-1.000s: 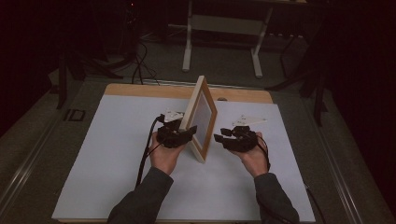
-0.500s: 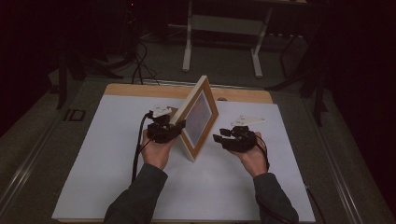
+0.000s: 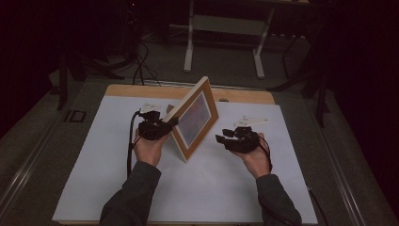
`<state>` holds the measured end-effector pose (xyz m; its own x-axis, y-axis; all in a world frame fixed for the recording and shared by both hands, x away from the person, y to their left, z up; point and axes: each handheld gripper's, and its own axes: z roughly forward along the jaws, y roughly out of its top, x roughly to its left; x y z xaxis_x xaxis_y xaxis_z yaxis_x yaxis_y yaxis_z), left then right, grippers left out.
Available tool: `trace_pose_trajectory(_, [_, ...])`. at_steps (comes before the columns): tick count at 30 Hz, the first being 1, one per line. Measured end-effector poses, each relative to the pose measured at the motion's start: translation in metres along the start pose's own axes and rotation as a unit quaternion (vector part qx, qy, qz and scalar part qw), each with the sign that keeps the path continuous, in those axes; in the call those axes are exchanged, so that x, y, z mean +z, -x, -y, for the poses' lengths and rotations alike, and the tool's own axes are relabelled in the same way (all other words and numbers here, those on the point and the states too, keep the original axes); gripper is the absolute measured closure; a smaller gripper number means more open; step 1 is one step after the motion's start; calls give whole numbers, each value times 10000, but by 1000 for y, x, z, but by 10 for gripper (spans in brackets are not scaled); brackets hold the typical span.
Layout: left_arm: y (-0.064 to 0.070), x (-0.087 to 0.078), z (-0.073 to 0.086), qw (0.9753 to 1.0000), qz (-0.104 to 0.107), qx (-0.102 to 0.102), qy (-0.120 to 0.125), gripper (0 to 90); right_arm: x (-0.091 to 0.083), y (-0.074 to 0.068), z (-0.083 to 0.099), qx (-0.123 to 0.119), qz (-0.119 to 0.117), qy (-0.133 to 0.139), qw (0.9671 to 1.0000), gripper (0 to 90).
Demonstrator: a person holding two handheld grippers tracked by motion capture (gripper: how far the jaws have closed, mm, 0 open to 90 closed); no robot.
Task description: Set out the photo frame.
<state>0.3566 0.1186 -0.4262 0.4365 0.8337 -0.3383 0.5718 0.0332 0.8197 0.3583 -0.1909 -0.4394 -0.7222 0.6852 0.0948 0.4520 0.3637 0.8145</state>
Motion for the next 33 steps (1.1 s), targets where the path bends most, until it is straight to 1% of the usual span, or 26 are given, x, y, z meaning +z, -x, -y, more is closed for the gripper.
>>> trace_pose_trajectory(6, [-6, -2, -3, 9998, 153, 33, -117, 773, 2, -1, -1, -13, 2, -16, 10000, 566])
trace_pose_trajectory(9, [-10, -4, -4, 9994, 284, 12, -187, 773, 3, -2, -2, -40, 2, -24, 10000, 565])
trace_pose_trajectory(13, [-15, -6, -5, 9988, 394, 58, -267, 772, 3, -3, -4, -47, 14, -7, 10000, 565])
trace_pose_trajectory(17, [-21, -9, -5, 9979, 553, 126, -312, 771, 2, -3, -5, -72, 28, 0, 10000, 565])
trace_pose_trajectory(24, [-28, -13, -6, 9966, 700, 198, -377, 771, 1, -2, -7, -72, 50, 26, 10000, 565])
trace_pose_trajectory(25, [-30, -13, -7, 9962, 747, 231, -394, 771, 1, -1, -7, -73, 53, 26, 10000, 565])
trace_pose_trajectory(28, [-31, -14, -6, 9953, 848, 288, -373, 769, 1, 1, -8, -47, 76, 34, 10000, 565])
trace_pose_trajectory(31, [-32, -14, -6, 9944, 916, 359, -393, 769, 2, 2, -9, -71, 106, -1, 9999, 565])
trace_pose_trajectory(33, [-32, -14, -7, 9940, 951, 365, -409, 769, 2, 1, -9, -69, 119, 0, 9999, 565])
